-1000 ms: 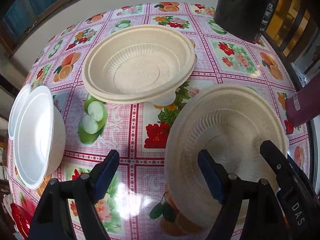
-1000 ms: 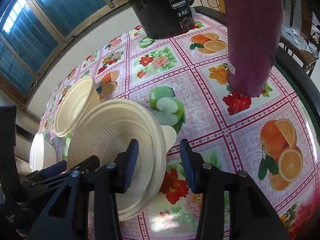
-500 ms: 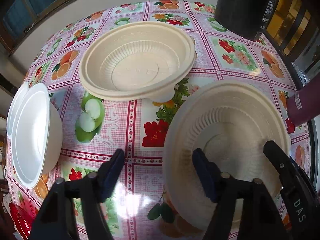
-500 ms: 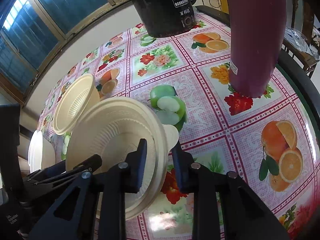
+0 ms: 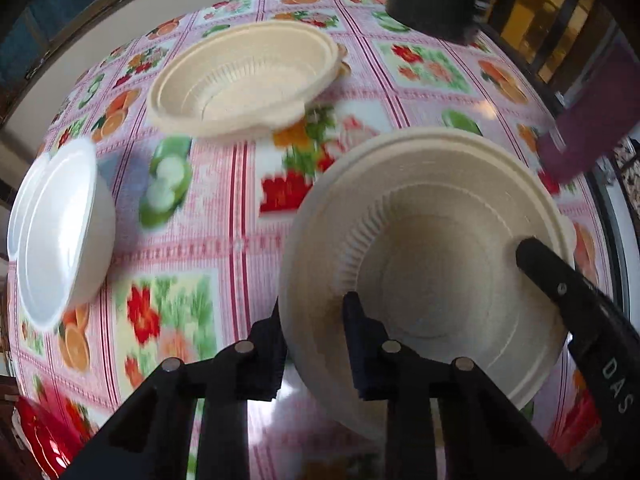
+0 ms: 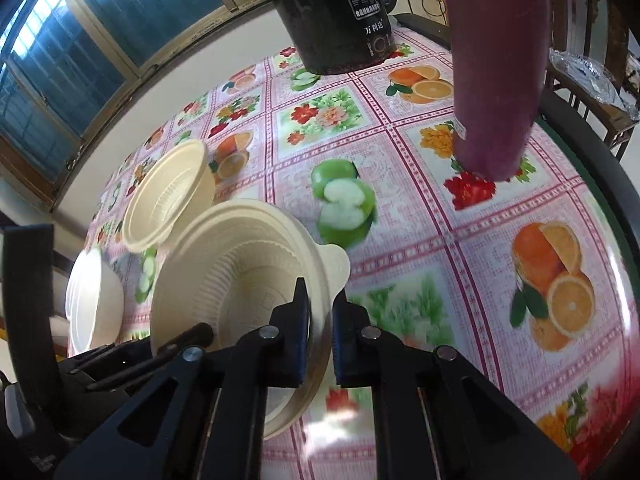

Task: Organize plates and bowls
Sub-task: 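Lift the beige bowl off the table with the right tool, then carry the beige bowl onto the red plates held by the left tool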

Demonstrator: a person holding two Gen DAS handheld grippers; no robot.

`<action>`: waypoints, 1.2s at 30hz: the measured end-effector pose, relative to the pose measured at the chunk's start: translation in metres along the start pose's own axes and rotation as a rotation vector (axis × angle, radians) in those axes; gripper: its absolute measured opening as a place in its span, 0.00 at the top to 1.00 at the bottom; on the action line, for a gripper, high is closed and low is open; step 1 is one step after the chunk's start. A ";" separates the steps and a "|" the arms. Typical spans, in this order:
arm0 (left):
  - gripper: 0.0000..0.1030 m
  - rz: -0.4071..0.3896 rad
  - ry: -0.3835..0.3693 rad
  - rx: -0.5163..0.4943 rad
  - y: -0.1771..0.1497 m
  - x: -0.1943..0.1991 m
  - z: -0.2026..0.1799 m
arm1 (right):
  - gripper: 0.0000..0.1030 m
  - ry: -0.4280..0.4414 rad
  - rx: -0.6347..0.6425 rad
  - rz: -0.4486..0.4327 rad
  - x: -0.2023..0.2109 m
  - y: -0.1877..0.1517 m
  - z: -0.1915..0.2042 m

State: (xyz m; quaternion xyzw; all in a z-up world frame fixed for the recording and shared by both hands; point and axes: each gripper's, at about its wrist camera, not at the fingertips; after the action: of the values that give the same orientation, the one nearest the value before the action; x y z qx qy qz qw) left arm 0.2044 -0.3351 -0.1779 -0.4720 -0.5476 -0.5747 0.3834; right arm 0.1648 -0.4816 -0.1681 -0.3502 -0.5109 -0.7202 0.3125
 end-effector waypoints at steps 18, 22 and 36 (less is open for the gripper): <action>0.72 0.013 0.054 -0.090 -0.177 0.059 0.092 | 0.88 -0.038 0.127 0.171 0.063 -0.160 0.088; 0.71 0.025 0.022 -0.066 -0.194 0.070 0.115 | 0.88 -0.030 0.120 0.166 0.078 -0.178 0.105; 0.72 -0.218 0.069 0.221 -0.184 0.162 0.268 | 0.87 0.112 0.333 0.022 0.119 -0.158 0.256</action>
State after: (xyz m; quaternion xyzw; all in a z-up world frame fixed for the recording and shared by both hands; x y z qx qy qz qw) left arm 0.0185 -0.0372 -0.0835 -0.3446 -0.6422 -0.5649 0.3869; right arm 0.0178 -0.2031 -0.0922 -0.2582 -0.6011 -0.6406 0.4020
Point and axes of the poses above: each gripper's, at about its wrist camera, not at the fingertips, and x roughly against the way its jaws point, z to its left, y to its top, and after that the axes turned 11 degrees about x, right-handed
